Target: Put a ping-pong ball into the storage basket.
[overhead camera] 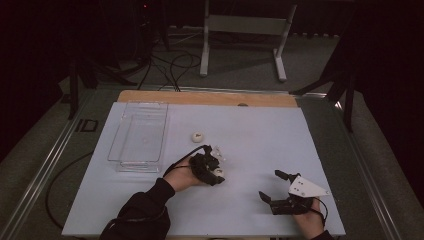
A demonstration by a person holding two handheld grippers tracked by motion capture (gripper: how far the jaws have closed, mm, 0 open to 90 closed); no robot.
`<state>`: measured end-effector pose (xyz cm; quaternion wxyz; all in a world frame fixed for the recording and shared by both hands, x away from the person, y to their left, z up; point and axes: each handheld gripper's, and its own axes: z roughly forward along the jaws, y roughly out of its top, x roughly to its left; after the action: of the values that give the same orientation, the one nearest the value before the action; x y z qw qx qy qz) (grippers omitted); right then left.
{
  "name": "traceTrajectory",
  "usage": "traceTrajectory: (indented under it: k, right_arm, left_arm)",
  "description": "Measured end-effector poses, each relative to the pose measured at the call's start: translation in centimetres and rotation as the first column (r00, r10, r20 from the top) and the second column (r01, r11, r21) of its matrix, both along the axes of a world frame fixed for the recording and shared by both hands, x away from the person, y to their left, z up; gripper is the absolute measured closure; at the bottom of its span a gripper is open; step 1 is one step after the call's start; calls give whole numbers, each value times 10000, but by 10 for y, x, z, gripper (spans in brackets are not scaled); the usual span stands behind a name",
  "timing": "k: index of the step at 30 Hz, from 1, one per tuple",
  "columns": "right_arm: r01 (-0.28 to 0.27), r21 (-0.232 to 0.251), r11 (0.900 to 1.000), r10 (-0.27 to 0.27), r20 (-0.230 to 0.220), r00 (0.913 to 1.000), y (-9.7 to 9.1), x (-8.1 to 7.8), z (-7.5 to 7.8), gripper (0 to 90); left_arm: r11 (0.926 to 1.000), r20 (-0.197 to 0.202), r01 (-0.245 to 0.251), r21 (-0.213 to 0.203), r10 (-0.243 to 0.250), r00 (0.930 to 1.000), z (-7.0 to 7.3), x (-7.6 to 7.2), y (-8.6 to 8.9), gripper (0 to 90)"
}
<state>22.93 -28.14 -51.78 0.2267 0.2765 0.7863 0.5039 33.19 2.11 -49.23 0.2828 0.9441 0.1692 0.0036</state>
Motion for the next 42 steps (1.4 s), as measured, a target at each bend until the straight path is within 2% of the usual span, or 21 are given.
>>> traceTrajectory:
  k: [7,14,28,36,42]
  right_arm:
    - [-17,9,10000,17,-64,10000,1,0,0,92]
    - [4,54,10000,-3,-83,10000,0,0,-1,92]
    - [-2,36,10000,2,-80,10000,1,0,-1,92]
    - [-21,41,10000,21,-57,10000,1,0,-1,93]
    - [-10,50,10000,10,-64,10000,1,0,-1,92]
  left_arm:
    - [10000,-13,90,-43,-90,10000,8,-2,6,523]
    - [9994,-153,314,133,-312,9994,16,-6,9,523]
    - [9953,-165,917,312,-913,9957,35,-17,22,523]
    - [9933,-74,1084,394,-1082,9941,43,-21,30,523]
    - [9919,-154,1210,396,-1205,9926,50,-23,35,523]
